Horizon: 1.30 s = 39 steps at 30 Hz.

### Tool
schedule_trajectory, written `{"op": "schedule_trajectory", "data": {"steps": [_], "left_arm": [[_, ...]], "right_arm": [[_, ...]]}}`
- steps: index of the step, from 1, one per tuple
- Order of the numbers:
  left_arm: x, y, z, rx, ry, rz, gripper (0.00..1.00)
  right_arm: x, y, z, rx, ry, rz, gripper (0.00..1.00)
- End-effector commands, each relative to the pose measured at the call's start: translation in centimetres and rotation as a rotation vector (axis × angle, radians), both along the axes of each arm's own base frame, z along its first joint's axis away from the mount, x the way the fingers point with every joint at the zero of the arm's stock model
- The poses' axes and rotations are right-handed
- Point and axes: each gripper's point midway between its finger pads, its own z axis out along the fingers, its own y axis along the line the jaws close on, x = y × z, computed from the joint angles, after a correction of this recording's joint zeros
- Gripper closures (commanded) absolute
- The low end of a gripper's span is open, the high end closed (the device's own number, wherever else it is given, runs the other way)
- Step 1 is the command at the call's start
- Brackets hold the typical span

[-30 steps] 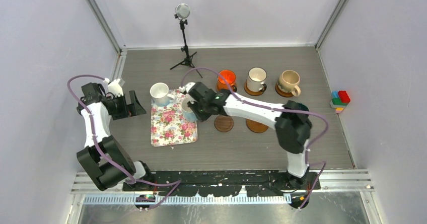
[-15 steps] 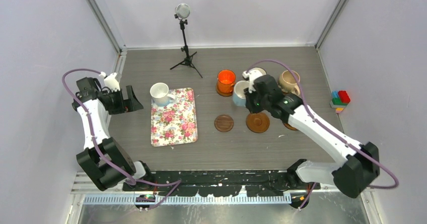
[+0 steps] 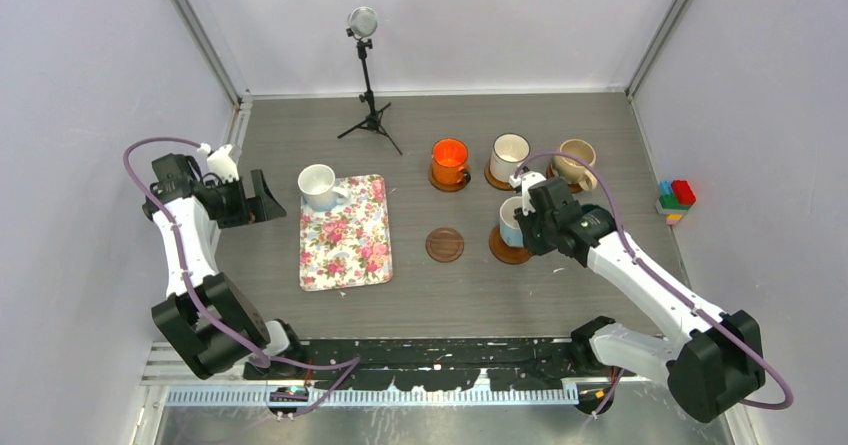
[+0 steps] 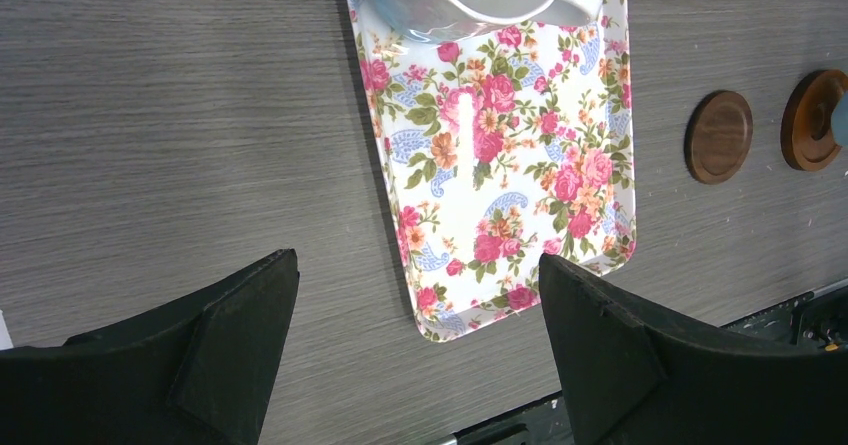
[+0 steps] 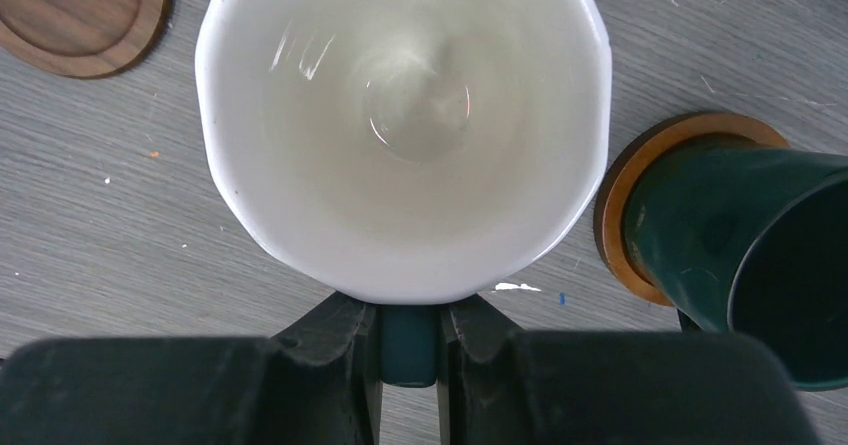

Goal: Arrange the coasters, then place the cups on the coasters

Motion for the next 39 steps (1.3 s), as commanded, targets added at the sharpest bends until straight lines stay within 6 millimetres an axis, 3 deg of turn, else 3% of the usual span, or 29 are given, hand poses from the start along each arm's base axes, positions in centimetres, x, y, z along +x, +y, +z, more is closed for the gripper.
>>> {"op": "schedule_trajectory", "data": {"steps": [1,20,30,35,39], "left_arm": [[0.5,0.1,0.9,-0.008,-0.034,0.001,0.08],[0.9,0.3,-0.2,-0.024,-0.013,0.003,0.08],[1.0,0.5,-0.3,-0.024,-0.008,0.008,0.08],[1.1,0.5,-0.3,-0.03,-0.005,0.007,0.08],[1.1,0.4,-0.6,-0.036,-0.001,0.006,0.08]], "right_arm": [[2.2,0.8,2.5,0.042,-0.13,0.011,1.0],[2.1,1.7,1.4,0.045,-0.033,0.07,0.99],[1.8,1.1,1.7,-0.001,0.034,0.078,0.8],[1.2,0.9,2.2,-0.007,0.052,0.083,0.62],[0.9,0.7,2.1,-0.014,0.063,0.084,0.56]]}}
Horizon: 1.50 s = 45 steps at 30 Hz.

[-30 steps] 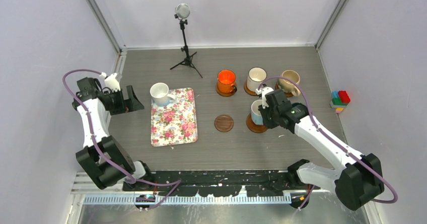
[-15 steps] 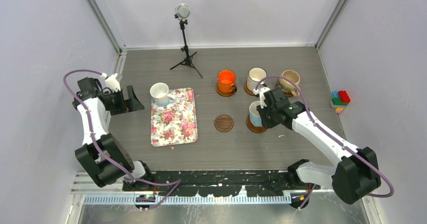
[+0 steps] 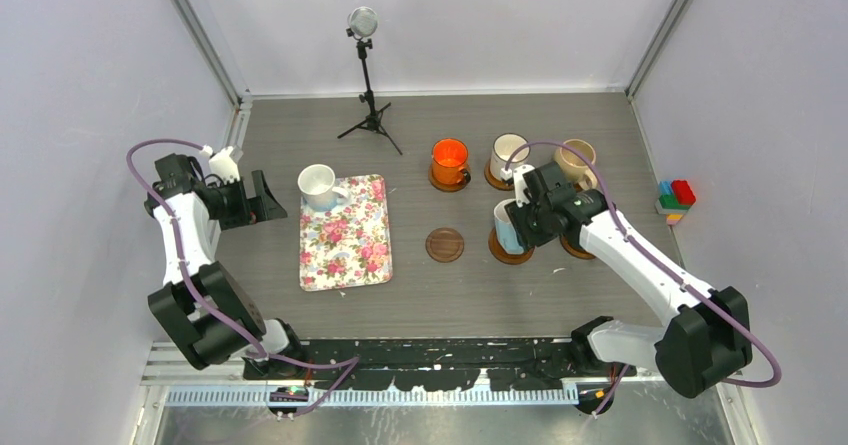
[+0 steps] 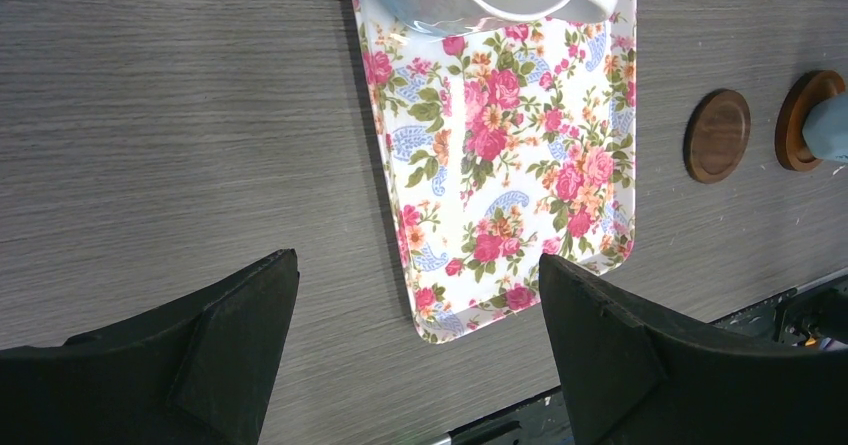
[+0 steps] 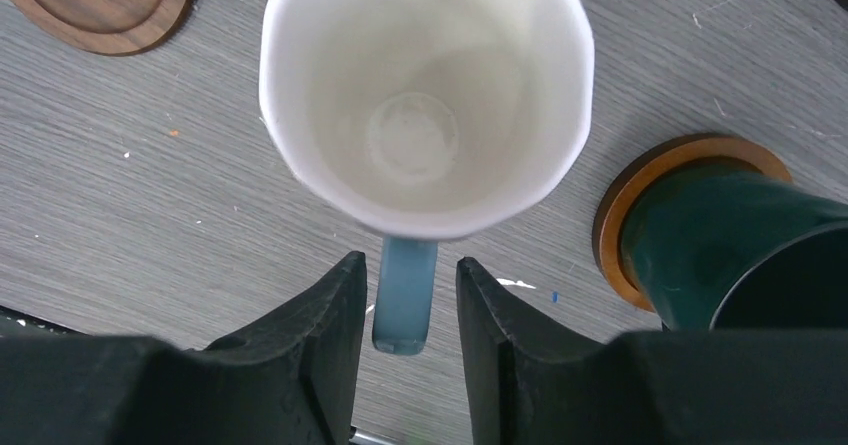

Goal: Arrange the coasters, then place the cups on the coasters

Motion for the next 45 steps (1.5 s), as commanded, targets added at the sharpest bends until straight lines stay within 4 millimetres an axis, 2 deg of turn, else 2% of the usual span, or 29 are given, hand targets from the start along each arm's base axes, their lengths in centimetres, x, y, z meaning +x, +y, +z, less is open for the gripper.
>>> {"op": "schedule_trajectory", "data": {"steps": [1,5,8,14,18,19,20,24,28,32,37,45], "left_arm": [[0.9,0.3,0.6,-0.006,-0.045,-0.002,0.08],[0.9,0.4,0.7,-0.006,-0.046,0.001,0.08],[0.9,0.5,0.7,0.006,-0.047,0.002,0.08],[1.1,0.7,0.6,0.008,-0.046,0.007,0.08],[1.2,0.5,0.6,-0.004,-0.046,0.004,0.08],[1.2,0.5,0.6,-0.005,-0.048,0.002,0.08],[1.1,0.5,0.7,-0.006,-0.048,0.0,0.08],[1.0,0.5,0.9,0.009,-0.054,-0.008,0.08],[0.9,0.6,1.2,0.027,-0.059,-0.01,0.08],[0.9,0.8,1.6,0.044,-0.072,-0.01,0.08],[0.8,0.9,1.3,0.052,-0.066,-0.008,0.08],[0.7,1.1,0.8,0.068,-0.068,-0.009,0.07]], "right_arm": [[0.5,0.1,1.7,0.015,-0.04,0.011,0.56],[0.3,-0.1,1.4,-0.004,-0.024,0.021,0.58],[0.2,-0.5,1.3,-0.022,-0.023,0.026,0.69],[-0.1,-0.8,0.9,-0.044,-0.008,0.043,0.99],[0.1,-0.8,0.7,-0.052,-0.006,0.041,1.0],[0.2,-0.8,0.7,-0.048,-0.01,0.041,0.98],[0.3,-0.6,1.0,-0.037,-0.019,0.04,0.91],[1.4,0.2,2.9,-0.002,-0.053,0.043,0.47],[2.3,1.0,4.1,0.004,-0.004,0.059,0.36],[3.1,1.7,4.2,-0.001,0.082,0.058,0.32],[4.4,2.3,4.1,-0.04,0.181,0.049,0.31],[5.5,2.6,3.3,-0.11,0.31,0.064,0.41]]}}
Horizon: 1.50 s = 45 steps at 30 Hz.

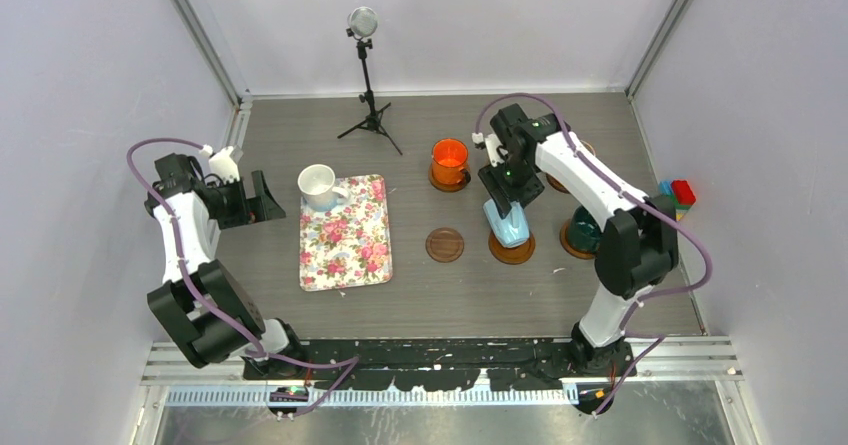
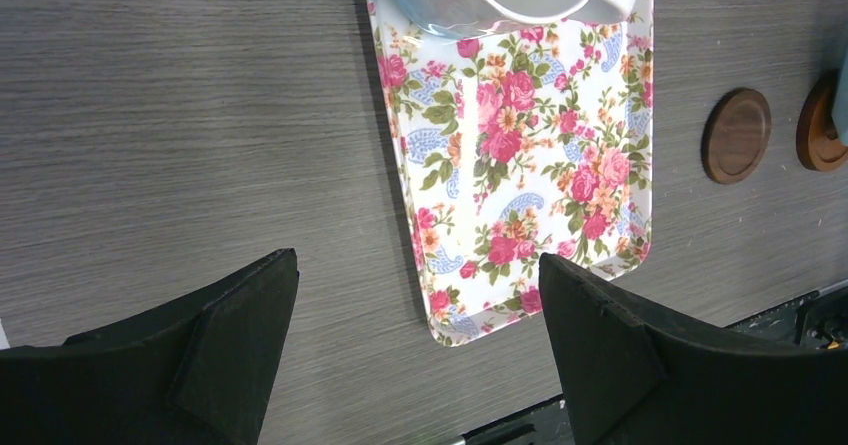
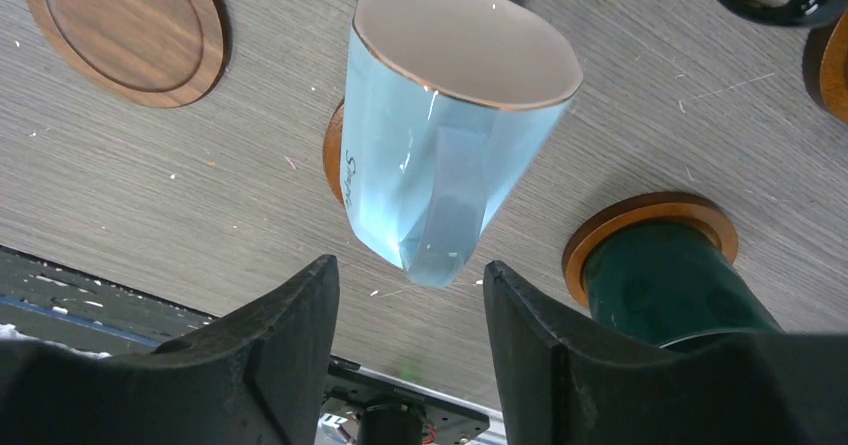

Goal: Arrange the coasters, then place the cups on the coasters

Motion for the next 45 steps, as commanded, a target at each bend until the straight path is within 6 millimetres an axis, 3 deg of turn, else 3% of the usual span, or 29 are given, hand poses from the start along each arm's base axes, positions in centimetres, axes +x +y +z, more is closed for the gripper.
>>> {"op": "schedule_trajectory", "data": {"steps": [1,14,17,22,24,37,41,45], "left_arm": [[0.4,0.6,1.2,0.044,-0.066,-0.001,0.07],[0.3,1.0,0.0,0.07,-0.062,0.001,0.07],[0.4,1.1,0.0,0.082,-0.068,0.002,0.07],[0.4,1.2,0.1,0.085,-0.07,0.002,0.07],[0.3,1.2,0.2,0.085,-0.072,0.005,0.07],[0.2,0.4,1.3,0.046,-0.085,0.007,0.07],[0.4,0.1,1.6,0.021,-0.088,0.01,0.07],[0.5,-0.2,1.5,-0.002,-0.088,0.016,0.07]], "right_arm": [[-0.4,-0.2,0.9,-0.029,0.077,0.011,0.42],[0.2,-0.3,-1.6,-0.105,0.229,0.03,0.51],[0.2,-0.2,-1.5,-0.102,0.238,0.025,0.62],[0.0,-0.2,-1.1,-0.091,0.229,0.012,0.93],[-0.1,0.0,-0.7,-0.066,0.218,0.006,1.0],[0.1,0.5,5.0,0.235,-0.267,0.048,1.0],[0.0,1.7,7.4,0.382,-0.456,0.082,1.0],[2.3,3.2,8.8,0.459,-0.553,0.079,1.0]]}}
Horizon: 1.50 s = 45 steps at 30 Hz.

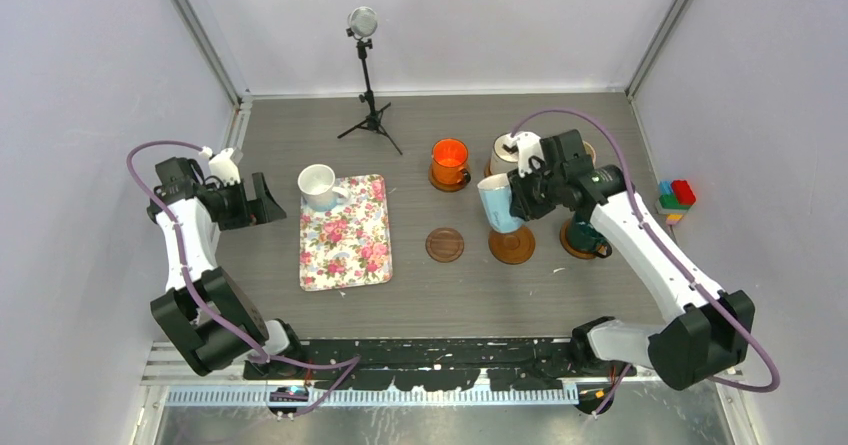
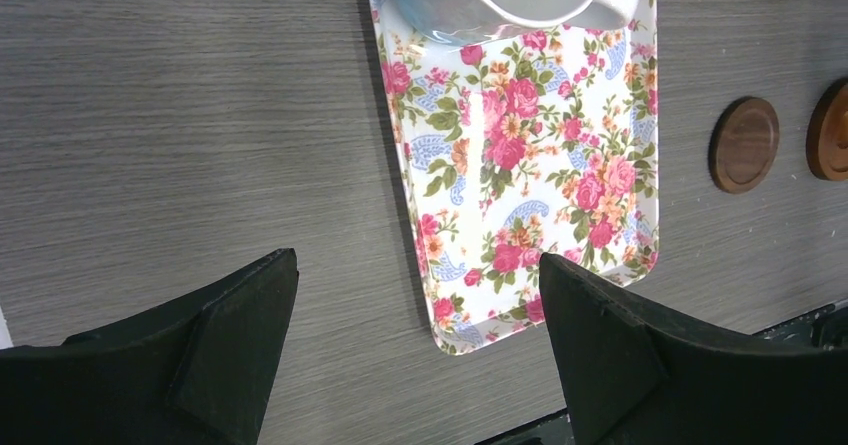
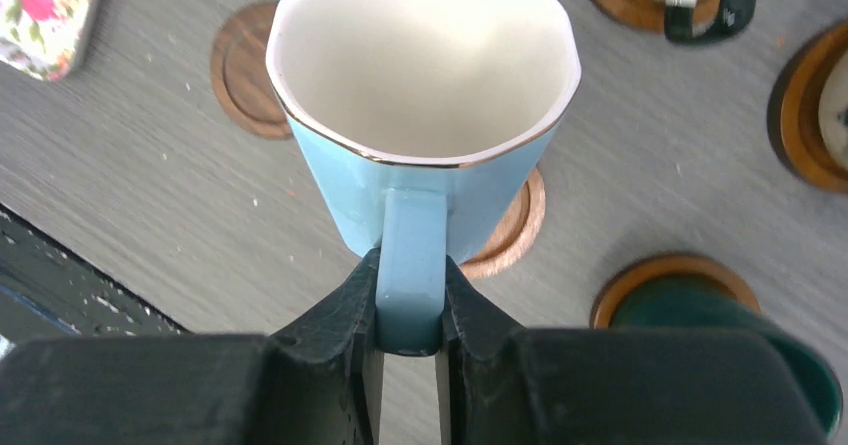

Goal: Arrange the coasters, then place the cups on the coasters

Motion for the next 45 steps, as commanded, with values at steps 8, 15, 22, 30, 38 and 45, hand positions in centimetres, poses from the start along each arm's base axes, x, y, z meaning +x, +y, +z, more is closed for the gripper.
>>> {"op": "schedule_trajectory", "data": {"steps": [8,15,22,30,38,45], "left_arm": [[0.5,-1.1,2.2,-0.077,-0.056,0.014,0.08],[-0.1,-1.2,2.6,-0.06,-0.062,0.017,0.08],[-0.4,-1.1,2.8,-0.037,-0.069,0.023,0.08],[-0.6,-1.1,3.3,-0.027,-0.074,0.029,0.07],[-0.8,-1.0,3.6,-0.013,-0.079,0.032,0.07],[-1.0,-0.9,3.9,0.012,-0.086,0.031,0.07]], "right_arm": [[6.6,8.5,4.8,0.339,-0.265,0.071,1.0],[2.1,14.0,2.2,0.352,-0.299,0.266,1.0],[1.5,14.6,0.7,0.335,-0.394,0.334,1.0],[1.0,13.8,-1.2,0.341,-0.484,0.348,1.0],[0.7,13.7,-2.7,0.363,-0.522,0.355,1.0],[-0.3,12.9,-5.2,0.316,-0.456,0.366,0.83]]}}
